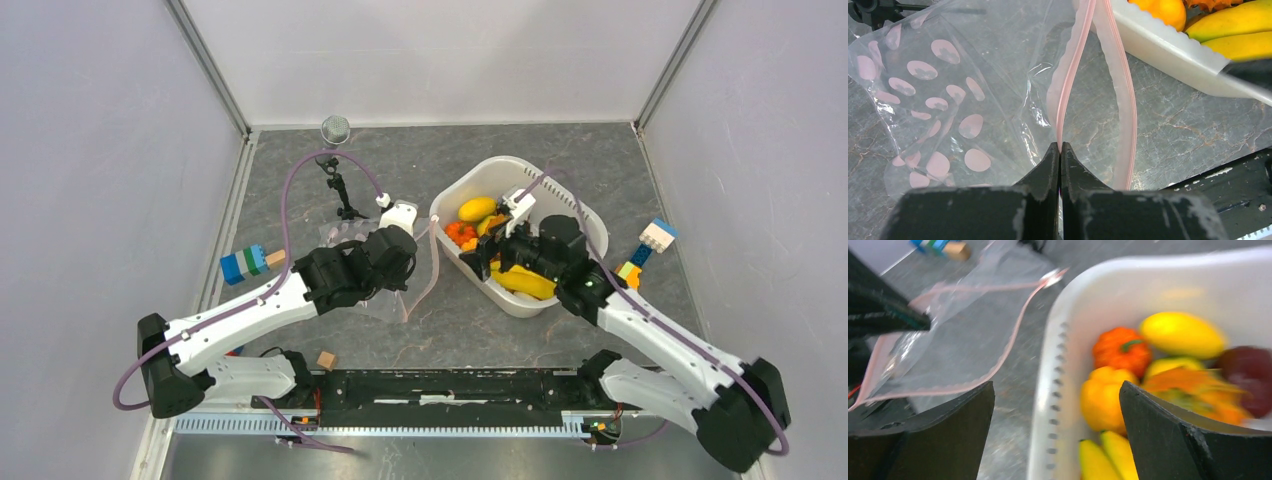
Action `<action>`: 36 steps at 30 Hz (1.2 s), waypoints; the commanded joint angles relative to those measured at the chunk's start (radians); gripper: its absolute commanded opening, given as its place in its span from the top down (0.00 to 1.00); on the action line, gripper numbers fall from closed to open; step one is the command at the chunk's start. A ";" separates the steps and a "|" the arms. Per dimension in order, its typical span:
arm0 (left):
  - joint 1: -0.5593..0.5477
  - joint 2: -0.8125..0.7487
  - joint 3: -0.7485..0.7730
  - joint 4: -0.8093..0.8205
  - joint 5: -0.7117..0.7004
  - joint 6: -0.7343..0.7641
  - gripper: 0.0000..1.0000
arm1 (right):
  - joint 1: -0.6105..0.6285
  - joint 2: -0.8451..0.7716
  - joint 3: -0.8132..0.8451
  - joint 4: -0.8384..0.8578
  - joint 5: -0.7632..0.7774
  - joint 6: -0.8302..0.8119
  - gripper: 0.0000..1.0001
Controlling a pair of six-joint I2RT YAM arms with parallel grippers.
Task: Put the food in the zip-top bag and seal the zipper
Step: Move the bin to the center of the board, then pick up the fake fruit from the bin.
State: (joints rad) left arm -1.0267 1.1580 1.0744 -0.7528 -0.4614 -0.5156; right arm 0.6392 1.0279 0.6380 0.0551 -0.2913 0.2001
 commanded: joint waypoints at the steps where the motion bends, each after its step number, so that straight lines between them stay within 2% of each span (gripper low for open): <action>1: 0.006 -0.026 0.027 0.023 0.023 0.037 0.98 | -0.045 -0.100 0.055 -0.129 0.324 -0.191 0.02; 4: 0.006 -0.028 0.026 0.021 0.029 0.045 0.98 | -0.181 -0.063 0.053 -0.207 0.199 -0.264 0.02; 6: 0.006 -0.030 0.026 0.020 0.028 0.048 0.98 | -0.258 -0.042 0.022 -0.196 0.109 -0.284 0.02; 10: 0.006 -0.036 0.028 0.016 0.038 0.058 0.98 | -0.327 -0.002 -0.019 -0.151 -0.120 -0.332 0.02; 14: 0.005 -0.041 0.031 0.011 0.038 0.069 0.98 | -0.328 0.061 -0.025 -0.144 -0.058 -0.415 0.02; 20: 0.006 -0.027 0.042 0.009 0.045 0.084 0.98 | -0.329 0.173 -0.059 -0.032 0.033 -0.482 0.02; 23: 0.005 -0.030 0.037 0.007 0.047 0.085 0.98 | -0.329 0.211 -0.066 0.027 0.089 -0.479 0.02; 28: 0.006 -0.030 0.032 0.006 0.047 0.086 0.98 | -0.329 0.223 -0.113 0.203 0.057 -0.452 0.02; 31: 0.005 -0.033 0.029 0.006 0.050 0.080 0.98 | -0.329 0.256 -0.117 0.270 0.113 -0.420 0.02; 36: 0.006 -0.031 0.030 0.006 0.052 0.086 0.98 | -0.329 0.308 -0.087 0.307 0.140 -0.373 0.02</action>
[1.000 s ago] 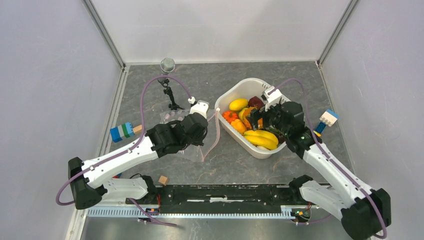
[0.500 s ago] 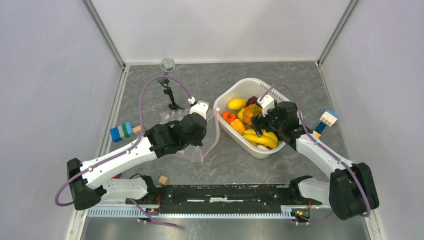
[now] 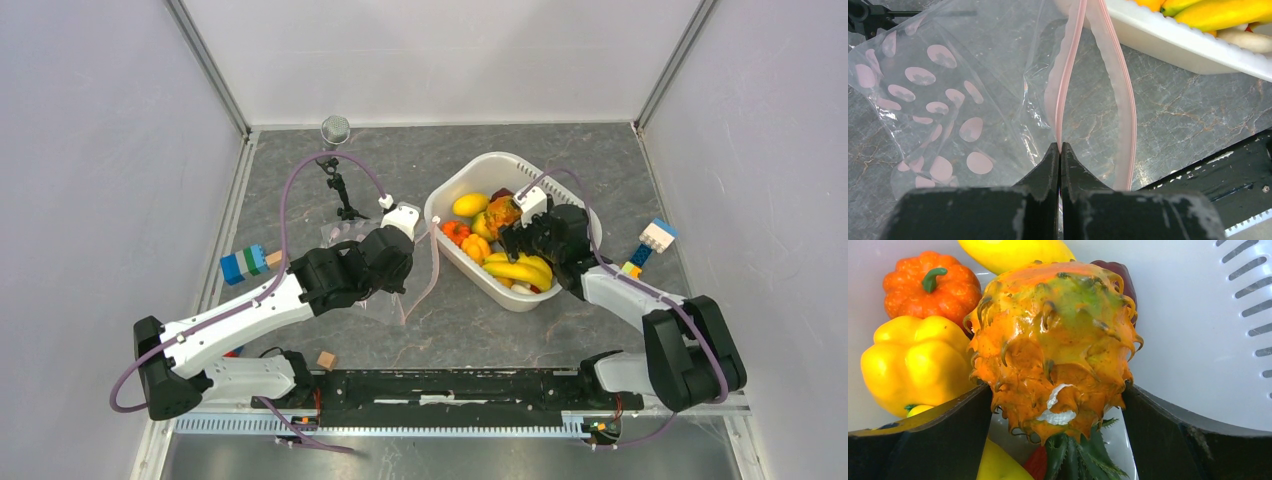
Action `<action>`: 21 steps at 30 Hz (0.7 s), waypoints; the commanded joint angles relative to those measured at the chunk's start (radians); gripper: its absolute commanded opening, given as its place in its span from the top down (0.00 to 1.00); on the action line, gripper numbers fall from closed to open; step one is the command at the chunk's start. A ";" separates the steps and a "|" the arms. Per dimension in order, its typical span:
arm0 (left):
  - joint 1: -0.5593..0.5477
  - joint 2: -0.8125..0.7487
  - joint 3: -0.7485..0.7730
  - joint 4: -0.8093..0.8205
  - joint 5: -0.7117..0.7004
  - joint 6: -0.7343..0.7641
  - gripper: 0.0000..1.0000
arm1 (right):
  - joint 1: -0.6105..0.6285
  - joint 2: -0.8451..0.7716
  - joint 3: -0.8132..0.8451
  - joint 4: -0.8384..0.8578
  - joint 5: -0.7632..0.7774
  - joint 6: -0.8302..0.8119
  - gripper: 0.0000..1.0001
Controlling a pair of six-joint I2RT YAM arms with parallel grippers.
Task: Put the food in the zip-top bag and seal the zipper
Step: Pick up the fake fruit from the bin.
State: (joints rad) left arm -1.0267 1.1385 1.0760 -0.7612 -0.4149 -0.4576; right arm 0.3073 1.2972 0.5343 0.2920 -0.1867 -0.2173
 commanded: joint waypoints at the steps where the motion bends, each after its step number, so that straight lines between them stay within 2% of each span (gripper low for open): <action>1: 0.005 -0.012 0.029 0.014 0.007 0.027 0.98 | 0.002 0.039 0.023 0.072 0.030 0.051 0.02; 7: 0.005 -0.009 0.027 0.014 0.010 0.024 0.98 | 0.002 0.002 0.033 0.093 0.058 0.066 0.04; 10: 0.006 -0.009 0.025 0.014 0.011 0.025 0.98 | 0.003 -0.037 0.045 0.079 0.041 0.070 0.24; 12: 0.005 -0.011 0.024 0.014 0.009 0.021 0.98 | 0.002 -0.089 0.048 0.080 0.028 0.069 0.32; 16: 0.005 -0.011 0.028 0.014 0.005 0.022 0.98 | 0.003 -0.184 0.075 0.043 0.029 0.070 0.40; 21: 0.006 -0.006 0.036 0.016 -0.009 0.020 0.98 | 0.002 -0.260 0.156 -0.091 -0.055 0.082 0.45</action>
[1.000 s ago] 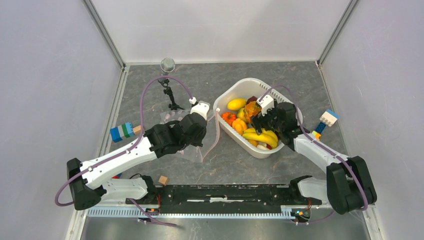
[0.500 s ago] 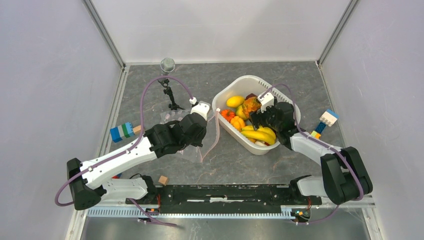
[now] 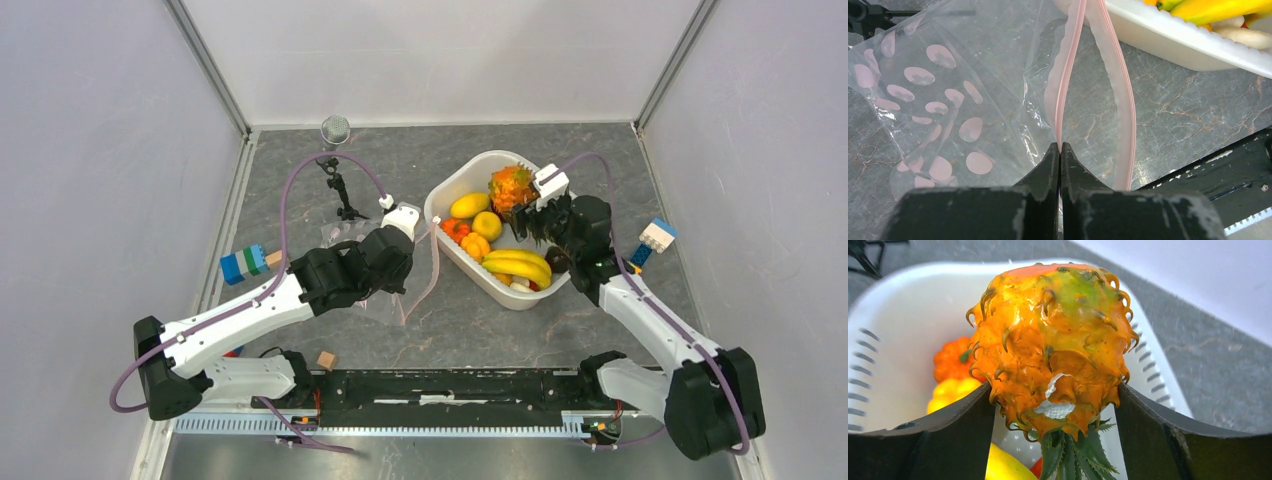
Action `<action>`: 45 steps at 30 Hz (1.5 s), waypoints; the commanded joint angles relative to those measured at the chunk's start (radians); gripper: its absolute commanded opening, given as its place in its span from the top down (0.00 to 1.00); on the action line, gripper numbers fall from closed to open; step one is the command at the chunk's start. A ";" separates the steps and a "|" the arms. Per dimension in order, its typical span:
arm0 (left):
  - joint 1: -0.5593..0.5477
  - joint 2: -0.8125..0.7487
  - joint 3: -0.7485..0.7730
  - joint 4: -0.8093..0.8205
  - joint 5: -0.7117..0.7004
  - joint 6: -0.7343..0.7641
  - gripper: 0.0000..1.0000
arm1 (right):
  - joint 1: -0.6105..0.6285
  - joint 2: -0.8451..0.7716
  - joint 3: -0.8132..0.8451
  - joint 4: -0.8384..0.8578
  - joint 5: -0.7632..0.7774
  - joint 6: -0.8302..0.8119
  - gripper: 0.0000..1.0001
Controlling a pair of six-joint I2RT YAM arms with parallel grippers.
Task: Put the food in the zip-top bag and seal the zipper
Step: Pick up the fake fruit from the bin, then place the fake fruit in the zipper food storage bag.
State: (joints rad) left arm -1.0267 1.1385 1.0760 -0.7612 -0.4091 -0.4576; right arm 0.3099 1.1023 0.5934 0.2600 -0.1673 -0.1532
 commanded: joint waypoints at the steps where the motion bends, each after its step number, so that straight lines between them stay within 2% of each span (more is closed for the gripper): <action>1: 0.005 -0.006 0.036 0.019 -0.020 0.017 0.98 | 0.000 -0.081 0.103 -0.068 -0.103 0.033 0.45; 7: 0.005 -0.011 0.033 0.037 -0.032 0.016 0.98 | 0.000 -0.190 0.142 -0.112 -0.392 0.221 0.47; 11: 0.005 -0.024 0.014 0.074 -0.031 0.010 0.98 | 0.017 -0.191 0.106 -0.037 -0.580 0.531 0.51; 13: 0.006 -0.025 0.010 0.091 -0.028 0.009 0.98 | 0.054 -0.196 0.075 0.016 -0.626 0.613 0.51; 16: 0.005 -0.027 0.012 0.095 -0.032 0.010 0.98 | 0.103 -0.229 0.050 0.010 -0.536 0.646 0.51; 20: 0.006 -0.039 0.004 0.087 -0.068 0.002 0.98 | 0.156 -0.223 0.028 0.027 -0.596 0.720 0.52; 24: 0.005 -0.055 -0.011 0.096 -0.096 -0.007 0.98 | 0.214 -0.179 0.081 -0.151 -0.575 0.697 0.55; 30: 0.005 -0.065 -0.036 0.152 -0.055 0.018 0.98 | 0.291 -0.082 0.057 -0.101 -0.553 0.820 0.58; 36: -0.003 -0.082 -0.067 0.176 0.001 0.104 0.98 | 0.329 0.014 0.131 -0.254 -0.436 0.732 0.59; 41: -0.006 -0.094 -0.071 0.181 0.015 0.153 0.98 | 0.412 0.098 0.245 -0.471 -0.215 0.599 0.58; 45: -0.008 -0.094 -0.067 0.194 0.074 0.157 0.98 | 0.487 0.139 0.294 -0.517 -0.102 0.546 0.57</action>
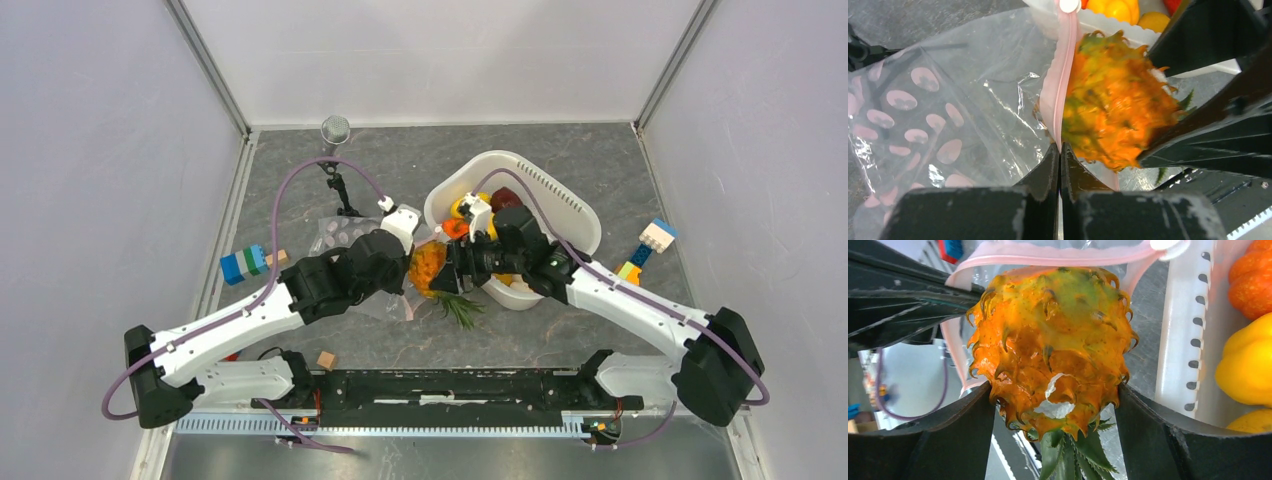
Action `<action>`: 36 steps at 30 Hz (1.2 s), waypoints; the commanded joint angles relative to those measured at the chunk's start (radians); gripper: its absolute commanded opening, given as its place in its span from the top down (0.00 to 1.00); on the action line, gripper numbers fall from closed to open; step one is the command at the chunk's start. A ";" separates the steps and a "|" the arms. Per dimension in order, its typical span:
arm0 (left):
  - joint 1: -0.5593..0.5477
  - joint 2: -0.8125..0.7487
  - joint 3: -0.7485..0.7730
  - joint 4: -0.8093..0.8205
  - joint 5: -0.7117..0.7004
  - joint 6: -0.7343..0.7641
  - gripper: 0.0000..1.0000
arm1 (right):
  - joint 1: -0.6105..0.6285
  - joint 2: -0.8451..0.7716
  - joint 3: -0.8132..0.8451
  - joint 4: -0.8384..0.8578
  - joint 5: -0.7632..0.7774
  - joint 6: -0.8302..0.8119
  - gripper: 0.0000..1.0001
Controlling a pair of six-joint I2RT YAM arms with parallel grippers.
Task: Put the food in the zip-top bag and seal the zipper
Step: Place the fake fruit in the zipper food storage bag.
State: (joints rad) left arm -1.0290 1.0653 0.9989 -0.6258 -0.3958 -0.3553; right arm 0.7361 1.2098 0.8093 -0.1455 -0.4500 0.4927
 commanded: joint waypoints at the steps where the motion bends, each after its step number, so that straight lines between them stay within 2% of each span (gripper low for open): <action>1: -0.005 -0.023 0.012 0.065 0.072 0.048 0.98 | 0.076 0.053 0.099 -0.143 0.212 -0.115 0.57; 7: -0.005 -0.030 0.004 0.090 0.117 0.020 0.98 | 0.208 0.111 0.156 -0.142 0.256 -0.236 0.54; 10: -0.006 -0.034 -0.012 0.092 0.123 0.008 0.98 | 0.236 0.118 0.156 -0.122 0.270 -0.297 0.52; 14: -0.005 -0.042 -0.030 0.095 0.142 -0.011 0.98 | 0.261 0.129 0.163 -0.139 0.338 -0.357 0.42; 18: -0.006 -0.034 -0.071 0.096 0.165 -0.047 0.98 | 0.261 0.130 0.090 -0.032 0.375 -0.298 0.33; 25: -0.005 -0.043 -0.210 0.132 0.185 -0.176 0.98 | 0.261 0.100 -0.085 0.178 0.255 -0.240 0.18; 29: -0.006 -0.063 -0.258 0.154 0.189 -0.209 0.98 | 0.266 0.063 -0.150 0.242 0.211 -0.241 0.03; 36: -0.006 -0.049 -0.250 0.152 0.196 -0.198 0.98 | 0.273 0.004 -0.232 0.246 0.183 -0.258 0.02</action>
State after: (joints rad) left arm -1.0336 1.0271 0.7330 -0.5190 -0.2146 -0.5201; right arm 0.9997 1.2598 0.6075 0.0444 -0.2333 0.2466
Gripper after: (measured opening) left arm 0.041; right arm 0.979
